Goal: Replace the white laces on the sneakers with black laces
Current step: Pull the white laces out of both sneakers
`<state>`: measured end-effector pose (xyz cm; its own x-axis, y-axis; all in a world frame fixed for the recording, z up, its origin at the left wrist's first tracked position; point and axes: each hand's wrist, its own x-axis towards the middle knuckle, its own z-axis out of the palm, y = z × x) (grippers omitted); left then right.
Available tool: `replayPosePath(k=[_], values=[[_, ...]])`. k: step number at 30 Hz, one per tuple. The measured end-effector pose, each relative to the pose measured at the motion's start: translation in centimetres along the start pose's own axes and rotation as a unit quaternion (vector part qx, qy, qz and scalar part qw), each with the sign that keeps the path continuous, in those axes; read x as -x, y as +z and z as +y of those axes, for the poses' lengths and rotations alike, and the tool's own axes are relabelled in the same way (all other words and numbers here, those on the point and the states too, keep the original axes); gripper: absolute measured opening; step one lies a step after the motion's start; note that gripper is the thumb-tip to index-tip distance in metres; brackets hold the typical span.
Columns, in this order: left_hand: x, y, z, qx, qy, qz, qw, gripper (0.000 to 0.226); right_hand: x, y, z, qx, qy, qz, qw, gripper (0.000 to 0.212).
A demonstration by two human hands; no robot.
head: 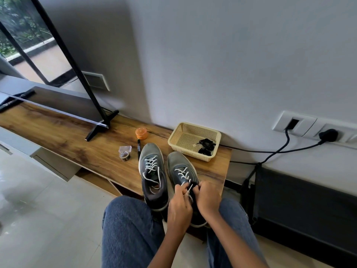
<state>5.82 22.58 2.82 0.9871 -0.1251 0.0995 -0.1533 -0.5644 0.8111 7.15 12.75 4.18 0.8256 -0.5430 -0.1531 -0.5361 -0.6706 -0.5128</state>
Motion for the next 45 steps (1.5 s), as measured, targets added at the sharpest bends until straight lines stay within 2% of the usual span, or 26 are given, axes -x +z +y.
replayPosePath(k=[4, 8, 14, 17, 21, 23, 26, 38, 45], values=[[-0.8, -0.3, 0.5, -0.086, 0.040, 0.018, 0.995, 0.008, -0.3, -0.5, 0.5, -0.024, -0.003, -0.030, 0.999, 0.021], [-2.7, 0.1, 0.7, -0.202, 0.094, -0.005, 0.975, 0.027, -0.3, -1.0, 0.8, -0.040, -0.022, -0.040, 0.998, 0.020], [-4.1, 0.3, 1.6, -0.325, 0.105, -0.039, 0.939, 0.026, -0.5, -1.3, 1.0, -0.050, -0.035, -0.051, 0.997, 0.024], [-4.3, 0.4, 1.6, -0.350, 0.109, -0.050, 0.929, 0.022, -0.5, -1.4, 0.9, -0.057, -0.035, -0.051, 0.996, 0.020], [-4.7, 0.8, 1.2, -0.326, 0.083, -0.075, 0.939, 0.007, -0.5, -1.1, 1.0, -0.055, -0.026, -0.049, 0.997, 0.020], [-5.0, 0.9, 1.5, -0.293, 0.059, -0.104, 0.949, 0.016, -0.6, -0.9, 1.0, -0.050, -0.018, -0.047, 0.997, 0.019], [-5.2, 0.7, 1.9, -0.254, 0.036, -0.107, 0.961, 0.023, -0.5, -0.6, 1.0, -0.049, -0.009, -0.040, 0.998, 0.020], [-5.1, 0.2, 1.5, -0.220, 0.021, -0.136, 0.966, 0.018, 0.2, 0.3, 0.7, -0.044, -0.007, -0.009, 0.999, 0.018], [-3.7, 0.1, 0.6, -0.208, 0.037, -0.083, 0.974, 0.019, 0.2, 1.0, 1.9, -0.106, -0.109, 0.012, 0.988, 0.016]])
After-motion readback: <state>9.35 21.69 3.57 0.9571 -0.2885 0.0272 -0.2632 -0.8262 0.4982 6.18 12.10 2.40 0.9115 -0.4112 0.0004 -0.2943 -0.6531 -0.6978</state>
